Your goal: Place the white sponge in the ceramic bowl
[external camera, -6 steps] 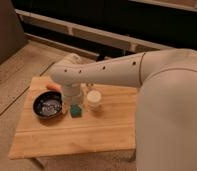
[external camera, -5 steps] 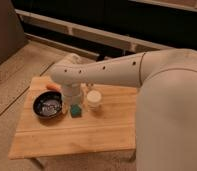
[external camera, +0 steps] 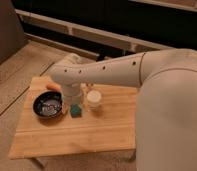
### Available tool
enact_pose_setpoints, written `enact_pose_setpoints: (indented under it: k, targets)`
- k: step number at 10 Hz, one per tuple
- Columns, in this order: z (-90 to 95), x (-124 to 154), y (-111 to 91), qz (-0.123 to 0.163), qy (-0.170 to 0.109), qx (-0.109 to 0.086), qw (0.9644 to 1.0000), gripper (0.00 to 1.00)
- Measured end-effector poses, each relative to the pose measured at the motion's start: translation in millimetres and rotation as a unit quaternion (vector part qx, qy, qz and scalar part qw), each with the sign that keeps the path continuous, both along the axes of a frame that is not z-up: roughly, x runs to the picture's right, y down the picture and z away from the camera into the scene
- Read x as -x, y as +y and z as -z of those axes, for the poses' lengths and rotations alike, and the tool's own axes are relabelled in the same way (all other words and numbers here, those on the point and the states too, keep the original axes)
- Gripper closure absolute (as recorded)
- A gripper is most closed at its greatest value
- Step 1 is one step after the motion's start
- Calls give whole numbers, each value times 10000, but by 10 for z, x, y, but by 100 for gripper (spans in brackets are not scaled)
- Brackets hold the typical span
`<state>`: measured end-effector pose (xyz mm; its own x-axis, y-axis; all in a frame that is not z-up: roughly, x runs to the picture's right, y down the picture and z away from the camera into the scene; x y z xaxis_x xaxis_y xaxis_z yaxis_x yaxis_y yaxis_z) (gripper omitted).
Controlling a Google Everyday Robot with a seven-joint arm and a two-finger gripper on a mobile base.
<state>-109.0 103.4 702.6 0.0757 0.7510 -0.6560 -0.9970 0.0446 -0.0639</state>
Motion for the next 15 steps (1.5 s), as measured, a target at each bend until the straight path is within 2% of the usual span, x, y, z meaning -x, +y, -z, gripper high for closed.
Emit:
enact_pose_setpoints:
  k: [11,12,13,15]
  targets:
    - [3,-2,-11,1,7,-26,10000,35]
    - [-1,-16,-43,14,52,-121,9999,35]
    - [-8,-34,-102,44,137,-316,9994,35]
    - [-34,-51,-254,130,306,-875,9956,35]
